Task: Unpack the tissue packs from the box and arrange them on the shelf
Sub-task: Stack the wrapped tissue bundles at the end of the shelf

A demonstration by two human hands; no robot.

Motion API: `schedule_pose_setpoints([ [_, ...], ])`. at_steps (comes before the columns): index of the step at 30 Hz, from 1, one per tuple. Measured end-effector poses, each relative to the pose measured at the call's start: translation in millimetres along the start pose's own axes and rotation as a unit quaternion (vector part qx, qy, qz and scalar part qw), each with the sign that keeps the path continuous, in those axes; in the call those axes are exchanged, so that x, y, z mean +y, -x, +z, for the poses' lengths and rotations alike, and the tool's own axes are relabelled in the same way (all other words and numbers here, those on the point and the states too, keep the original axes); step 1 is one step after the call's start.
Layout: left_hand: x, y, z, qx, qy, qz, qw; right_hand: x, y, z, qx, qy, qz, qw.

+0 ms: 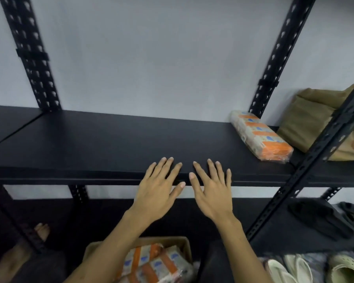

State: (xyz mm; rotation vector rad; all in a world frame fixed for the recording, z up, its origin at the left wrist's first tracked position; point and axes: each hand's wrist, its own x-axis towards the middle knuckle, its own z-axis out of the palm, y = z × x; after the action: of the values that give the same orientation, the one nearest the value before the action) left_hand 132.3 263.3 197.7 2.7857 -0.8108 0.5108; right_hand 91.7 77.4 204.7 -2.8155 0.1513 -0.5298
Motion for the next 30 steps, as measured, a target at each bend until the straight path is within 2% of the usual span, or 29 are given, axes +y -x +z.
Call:
schedule_pose_setpoints([
  [6,-9,66,7,0.025,0.067,0.002,0.997,-20,46,11,0.03,-0.124,-0.016,0.992],
  [9,-18,103,29,-0.017,0.102,-0.051,0.993,-30,75,39,0.027,-0.155,-0.026,0.987],
  [11,-28,127,53,-0.07,0.119,-0.105,0.985,-36,91,69,-0.031,-0.181,-0.003,0.983],
  [14,-41,164,85,-0.177,0.196,-0.214,0.94,-32,122,132,-0.155,-0.179,0.075,0.969],
  [17,-44,218,117,-0.29,0.242,-0.331,0.865,-25,164,185,-0.314,-0.06,0.132,0.938],
  [19,-43,239,133,-0.345,0.284,-0.394,0.803,-26,175,197,-0.371,0.001,0.134,0.919],
  [21,-44,238,138,-0.347,0.333,-0.411,0.774,-27,169,195,-0.362,0.021,0.132,0.923],
  [25,-51,226,141,-0.338,0.36,-0.407,0.768,-21,158,194,-0.368,0.035,0.123,0.921],
  [28,-54,225,150,-0.305,0.396,-0.467,0.73,-22,155,194,-0.33,0.045,0.119,0.936],
  [30,-56,225,152,-0.285,0.408,-0.488,0.717,-21,150,194,-0.304,0.044,0.133,0.942],
])
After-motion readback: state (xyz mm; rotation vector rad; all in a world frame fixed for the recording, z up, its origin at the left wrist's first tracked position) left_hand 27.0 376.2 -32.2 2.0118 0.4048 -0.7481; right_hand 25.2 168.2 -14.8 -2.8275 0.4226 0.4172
